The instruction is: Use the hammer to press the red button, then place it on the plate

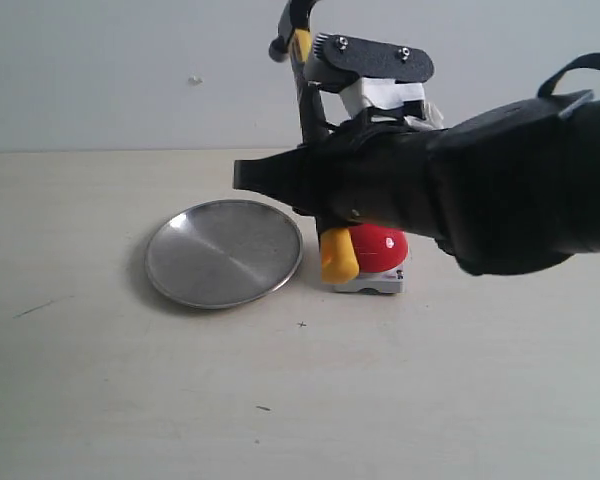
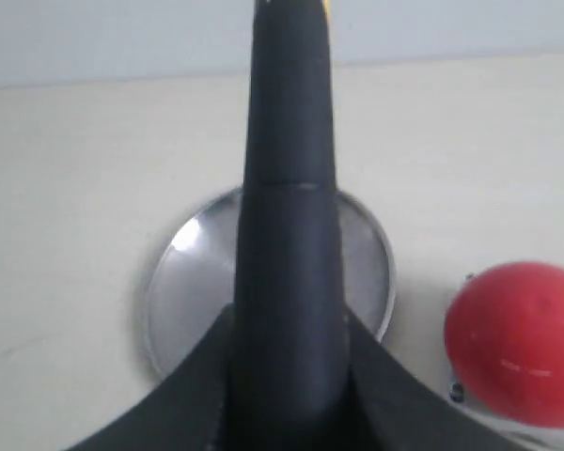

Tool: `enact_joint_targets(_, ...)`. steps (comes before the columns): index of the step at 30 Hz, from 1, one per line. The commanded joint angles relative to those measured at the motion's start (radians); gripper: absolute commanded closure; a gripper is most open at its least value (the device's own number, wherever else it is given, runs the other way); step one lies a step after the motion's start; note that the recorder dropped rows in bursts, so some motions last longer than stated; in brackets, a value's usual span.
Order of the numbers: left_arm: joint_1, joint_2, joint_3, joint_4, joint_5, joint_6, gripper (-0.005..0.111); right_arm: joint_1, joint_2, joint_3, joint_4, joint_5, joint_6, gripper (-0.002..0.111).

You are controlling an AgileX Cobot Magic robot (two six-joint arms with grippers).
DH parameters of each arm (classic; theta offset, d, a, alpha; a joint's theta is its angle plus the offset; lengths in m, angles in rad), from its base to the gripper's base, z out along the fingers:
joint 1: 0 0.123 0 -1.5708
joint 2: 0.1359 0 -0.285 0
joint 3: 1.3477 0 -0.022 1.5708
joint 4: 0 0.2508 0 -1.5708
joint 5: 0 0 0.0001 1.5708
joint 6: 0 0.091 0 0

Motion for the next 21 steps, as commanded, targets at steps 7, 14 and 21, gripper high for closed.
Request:
enact_joint_targets(7, 0.001, -0.005, 0.002, -0.005, -0.002, -0.001, 0.107, 0.107, 0.078, 0.019, -0.878, -0.206, 1.009, 0.108)
enact_joint_targets(14, 0.001, -0.005, 0.002, -0.005, -0.002, -0.001, 0.107, 0.090, 0.170, 0.019, -0.945, -0.135, 1.172, 0.108)
enact_joint_targets(21, 0.001, -0.005, 0.002, -0.005, -0.002, -0.001, 0.107, -0.027, 0.230, 0.019, -1.478, -0.093, 1.746, 0.108)
